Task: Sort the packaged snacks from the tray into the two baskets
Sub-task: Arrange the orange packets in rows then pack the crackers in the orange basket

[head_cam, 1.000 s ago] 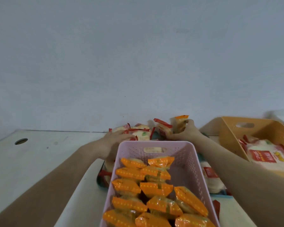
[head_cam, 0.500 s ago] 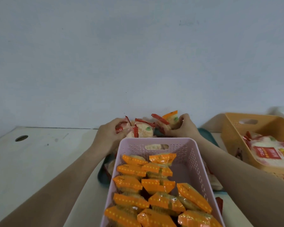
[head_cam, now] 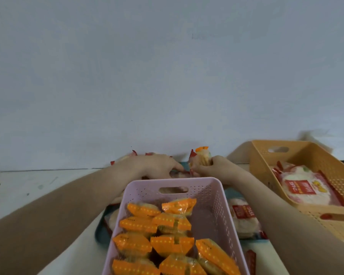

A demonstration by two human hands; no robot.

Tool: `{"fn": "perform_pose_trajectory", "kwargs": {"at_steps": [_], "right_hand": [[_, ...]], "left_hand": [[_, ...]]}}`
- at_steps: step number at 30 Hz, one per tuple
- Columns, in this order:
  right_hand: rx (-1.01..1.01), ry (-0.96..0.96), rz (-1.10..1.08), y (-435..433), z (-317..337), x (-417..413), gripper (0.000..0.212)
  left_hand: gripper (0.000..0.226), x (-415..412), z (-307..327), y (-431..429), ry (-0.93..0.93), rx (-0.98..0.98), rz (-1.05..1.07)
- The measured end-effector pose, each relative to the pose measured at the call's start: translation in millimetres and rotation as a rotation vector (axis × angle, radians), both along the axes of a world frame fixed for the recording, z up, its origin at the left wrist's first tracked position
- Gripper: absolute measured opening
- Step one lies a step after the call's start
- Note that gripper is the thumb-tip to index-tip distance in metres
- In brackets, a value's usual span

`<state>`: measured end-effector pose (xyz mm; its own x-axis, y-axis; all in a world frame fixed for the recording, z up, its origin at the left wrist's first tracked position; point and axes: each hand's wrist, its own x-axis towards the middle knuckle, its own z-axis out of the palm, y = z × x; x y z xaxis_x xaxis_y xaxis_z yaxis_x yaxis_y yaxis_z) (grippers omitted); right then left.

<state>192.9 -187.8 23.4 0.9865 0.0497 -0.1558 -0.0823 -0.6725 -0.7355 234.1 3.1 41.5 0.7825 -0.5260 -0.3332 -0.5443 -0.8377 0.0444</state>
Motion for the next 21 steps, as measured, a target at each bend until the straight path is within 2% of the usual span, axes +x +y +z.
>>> {"fn": "perform_pose_trajectory", "kwargs": {"at_steps": [2, 4, 7, 10, 13, 15, 19, 21], "right_hand": [[0.22, 0.073, 0.027, 2, -1, -3, 0.04], [0.53, 0.168, 0.039, 3, -2, -6, 0.032], [0.843, 0.244, 0.007, 7, -4, -5, 0.018], [1.006, 0.254, -0.117, 11, -5, -1, 0.026], [0.924, 0.175, -0.198, 7, -4, 4, 0.035], [0.834, 0.093, -0.197, 5, 1, 5, 0.035], [0.732, -0.057, -0.127, -1, 24, -14, 0.032], [0.776, -0.111, -0.028, -4, 37, -31, 0.027]], "left_hand": [[0.053, 11, -7, -4, -0.011, 0.189, -0.045], [0.074, 19, -9, -4, -0.021, 0.227, -0.042], [0.083, 23, -12, -2, 0.012, -0.037, 0.044], [0.075, 27, -16, 7, -0.075, -0.231, 0.148], [0.023, 30, -7, 21, -0.189, -0.445, 0.228], [0.004, 26, 1, 31, -0.225, -0.547, 0.235], [0.009, -1, 20, 43, -0.25, -0.508, 0.226], [0.017, -22, 35, 45, -0.274, -0.586, 0.257]]}}
